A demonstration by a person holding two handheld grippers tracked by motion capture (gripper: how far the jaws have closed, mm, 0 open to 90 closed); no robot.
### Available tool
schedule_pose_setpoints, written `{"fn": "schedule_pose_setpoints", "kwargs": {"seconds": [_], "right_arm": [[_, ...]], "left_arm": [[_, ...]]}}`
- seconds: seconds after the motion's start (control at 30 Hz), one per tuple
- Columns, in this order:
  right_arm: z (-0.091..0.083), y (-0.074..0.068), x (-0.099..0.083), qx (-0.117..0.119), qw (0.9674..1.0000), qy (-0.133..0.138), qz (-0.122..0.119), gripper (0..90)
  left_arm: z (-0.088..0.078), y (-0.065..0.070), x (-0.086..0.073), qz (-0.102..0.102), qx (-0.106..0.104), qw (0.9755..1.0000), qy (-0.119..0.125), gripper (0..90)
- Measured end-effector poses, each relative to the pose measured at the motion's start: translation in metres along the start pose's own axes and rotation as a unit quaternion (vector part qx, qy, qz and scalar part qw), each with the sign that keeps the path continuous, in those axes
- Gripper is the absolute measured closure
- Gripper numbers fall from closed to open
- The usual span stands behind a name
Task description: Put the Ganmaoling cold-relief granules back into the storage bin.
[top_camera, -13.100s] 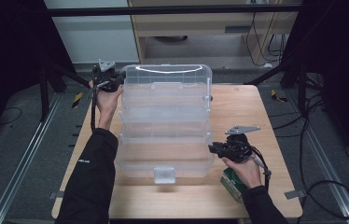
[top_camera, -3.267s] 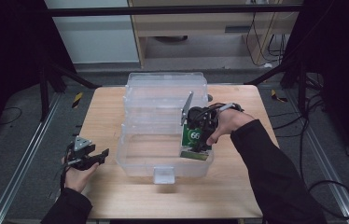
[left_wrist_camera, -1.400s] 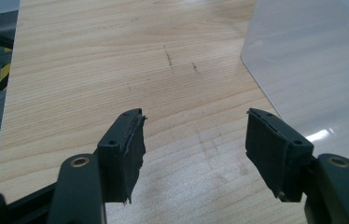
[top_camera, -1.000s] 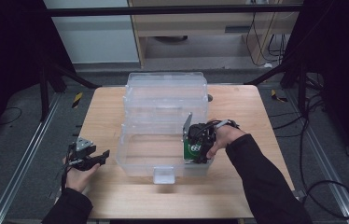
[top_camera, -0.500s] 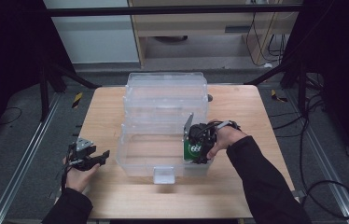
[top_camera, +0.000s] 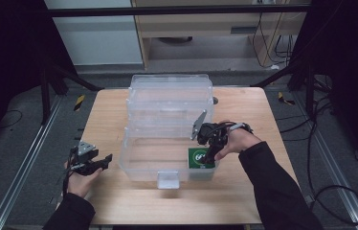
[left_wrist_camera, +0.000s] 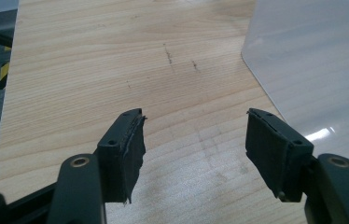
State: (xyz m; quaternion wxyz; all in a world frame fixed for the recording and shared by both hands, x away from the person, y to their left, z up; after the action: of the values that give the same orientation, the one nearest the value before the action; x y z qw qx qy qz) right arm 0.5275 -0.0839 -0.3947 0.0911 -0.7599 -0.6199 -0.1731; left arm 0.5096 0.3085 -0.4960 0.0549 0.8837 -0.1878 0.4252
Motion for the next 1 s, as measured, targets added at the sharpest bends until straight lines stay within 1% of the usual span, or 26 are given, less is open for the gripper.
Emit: {"fn": "schedule_pose_setpoints", "kwargs": {"seconds": [0.07, 0.1, 0.17, 0.27, 0.37, 0.43, 0.47, 0.57, 0.63, 0.77, 0.93, 1.0], "right_arm": [[-0.004, -0.002, 0.000, -0.004, 0.9999, 0.007, 0.008, 21.4], [-0.006, -0.002, 0.000, -0.005, 0.9999, 0.012, 0.006, 21.6], [-0.010, -0.004, 0.001, -0.009, 0.9997, 0.019, 0.014, 22.4], [-0.014, -0.008, 0.002, -0.016, 0.9990, 0.038, 0.017, 23.9], [-0.016, -0.014, 0.003, -0.007, 0.9983, 0.052, 0.025, 24.4], [-0.016, -0.017, 0.004, -0.007, 0.9981, 0.056, 0.026, 25.3], [-0.016, -0.019, 0.005, -0.006, 0.9979, 0.056, 0.031, 25.6], [-0.014, -0.021, 0.008, -0.006, 0.9971, 0.066, 0.036, 26.2], [-0.011, -0.023, 0.011, -0.002, 0.9965, 0.072, 0.043, 26.6], [-0.006, -0.027, 0.014, 0.004, 0.9959, 0.078, 0.045, 27.3], [0.002, -0.031, 0.017, 0.013, 0.9942, 0.089, 0.059, 28.1], [0.006, -0.031, 0.016, 0.016, 0.9938, 0.089, 0.066, 28.3]], "left_arm": [[0.000, 0.000, 0.000, 0.000, 0.000, 1.0000, 0.000, 36.8], [0.000, 0.000, 0.000, -0.001, 0.000, 1.0000, 0.000, 36.8], [0.000, 0.000, 0.000, 0.000, 0.000, 1.0000, 0.001, 36.8], [-0.001, 0.001, 0.000, 0.002, -0.002, 1.0000, 0.002, 36.9], [0.000, 0.002, 0.000, 0.002, -0.003, 1.0000, 0.002, 37.0], [0.001, 0.002, 0.000, 0.003, -0.003, 1.0000, 0.002, 37.0], [0.001, 0.002, 0.000, 0.003, -0.003, 1.0000, 0.002, 37.0], [0.000, 0.001, 0.000, 0.001, -0.002, 1.0000, 0.004, 37.0], [0.000, 0.000, 0.000, 0.000, -0.002, 1.0000, 0.006, 37.0], [0.000, 0.000, 0.001, 0.000, -0.001, 1.0000, 0.006, 37.0], [0.000, 0.000, 0.000, 0.001, -0.001, 1.0000, 0.006, 37.1], [0.000, 0.000, 0.001, 0.000, 0.000, 1.0000, 0.007, 37.1]]}}
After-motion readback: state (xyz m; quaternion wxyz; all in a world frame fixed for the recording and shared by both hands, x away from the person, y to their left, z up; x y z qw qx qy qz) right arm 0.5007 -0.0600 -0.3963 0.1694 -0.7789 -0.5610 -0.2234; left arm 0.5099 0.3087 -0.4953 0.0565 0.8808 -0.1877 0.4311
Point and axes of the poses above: each handheld gripper's, and its own axes: z roughly forward along the jaws, x roughly out of its top, y roughly to its right, the point moved 4 cm from there along z, roughly forward along the jaws, and after that the axes turned 3 degrees about z, right-handed, at the moved point
